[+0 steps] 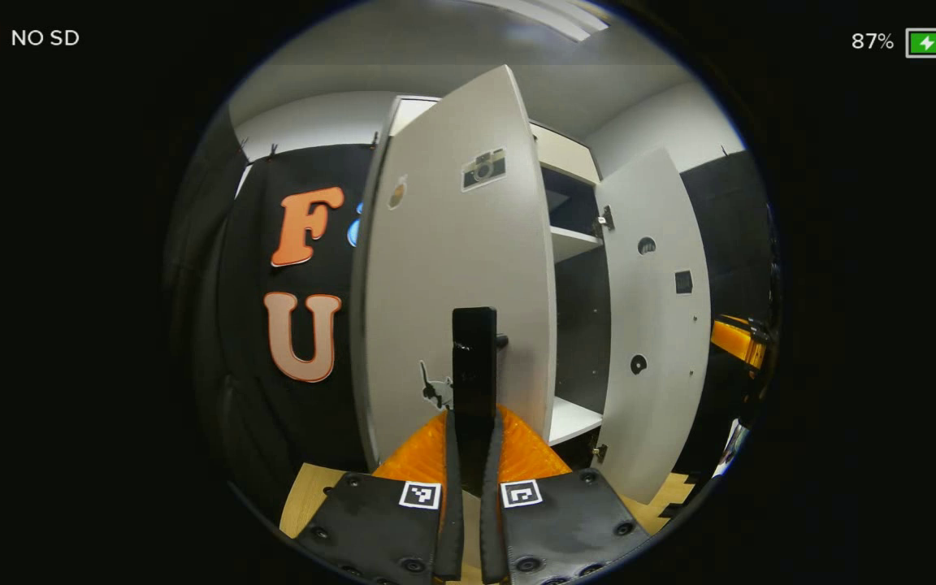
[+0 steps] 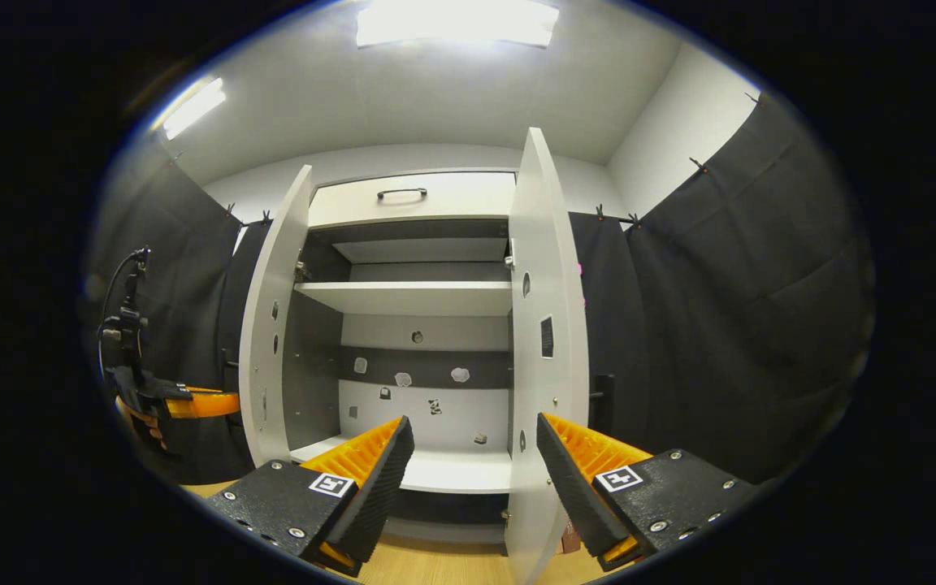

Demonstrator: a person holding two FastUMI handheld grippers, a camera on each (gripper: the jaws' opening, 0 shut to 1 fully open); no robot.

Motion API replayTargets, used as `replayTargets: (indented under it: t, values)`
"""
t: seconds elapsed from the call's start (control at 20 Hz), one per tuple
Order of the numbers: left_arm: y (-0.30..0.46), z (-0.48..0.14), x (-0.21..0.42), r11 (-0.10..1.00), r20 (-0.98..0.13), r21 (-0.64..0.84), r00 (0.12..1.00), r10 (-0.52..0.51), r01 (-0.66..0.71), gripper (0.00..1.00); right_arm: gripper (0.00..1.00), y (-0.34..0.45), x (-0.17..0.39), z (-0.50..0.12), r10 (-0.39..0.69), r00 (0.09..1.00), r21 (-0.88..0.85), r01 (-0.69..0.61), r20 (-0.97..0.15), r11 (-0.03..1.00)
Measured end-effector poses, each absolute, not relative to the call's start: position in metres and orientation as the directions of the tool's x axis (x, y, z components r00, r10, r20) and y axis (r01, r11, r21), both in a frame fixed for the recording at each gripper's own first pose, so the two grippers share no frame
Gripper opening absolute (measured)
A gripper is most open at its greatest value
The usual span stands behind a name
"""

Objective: Open the right door of the double-door shoe cabinet with the right hand, and open the left door with the left hand.

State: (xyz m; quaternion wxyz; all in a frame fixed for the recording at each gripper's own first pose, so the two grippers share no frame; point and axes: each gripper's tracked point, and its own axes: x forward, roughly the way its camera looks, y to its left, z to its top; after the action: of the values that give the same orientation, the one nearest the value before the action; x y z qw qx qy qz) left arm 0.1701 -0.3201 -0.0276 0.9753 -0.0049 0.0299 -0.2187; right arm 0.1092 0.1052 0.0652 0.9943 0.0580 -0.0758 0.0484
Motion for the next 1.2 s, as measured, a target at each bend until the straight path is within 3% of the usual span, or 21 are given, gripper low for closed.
replayTargets:
  t: [0.4,0.45,1.2]
  values:
    - [-0.295,-0.029,0.162,0.949,-0.061,0.046,0.949,-0.308,0.311,0.10,0.93,0.131,0.108,0.065,0.139,0.978,0.089,-0.155,0.157,0.984]
    - [-0.290,-0.030,0.162,0.952,-0.062,0.054,0.953,-0.296,0.300,0.05,0.93,0.134,0.109,0.065,0.145,0.977,0.091,-0.161,0.155,0.983]
    - [-0.257,-0.031,0.168,0.984,-0.065,0.062,0.984,-0.165,0.169,0.04,0.93,0.144,0.121,0.053,0.173,0.976,0.108,-0.187,0.131,0.976]
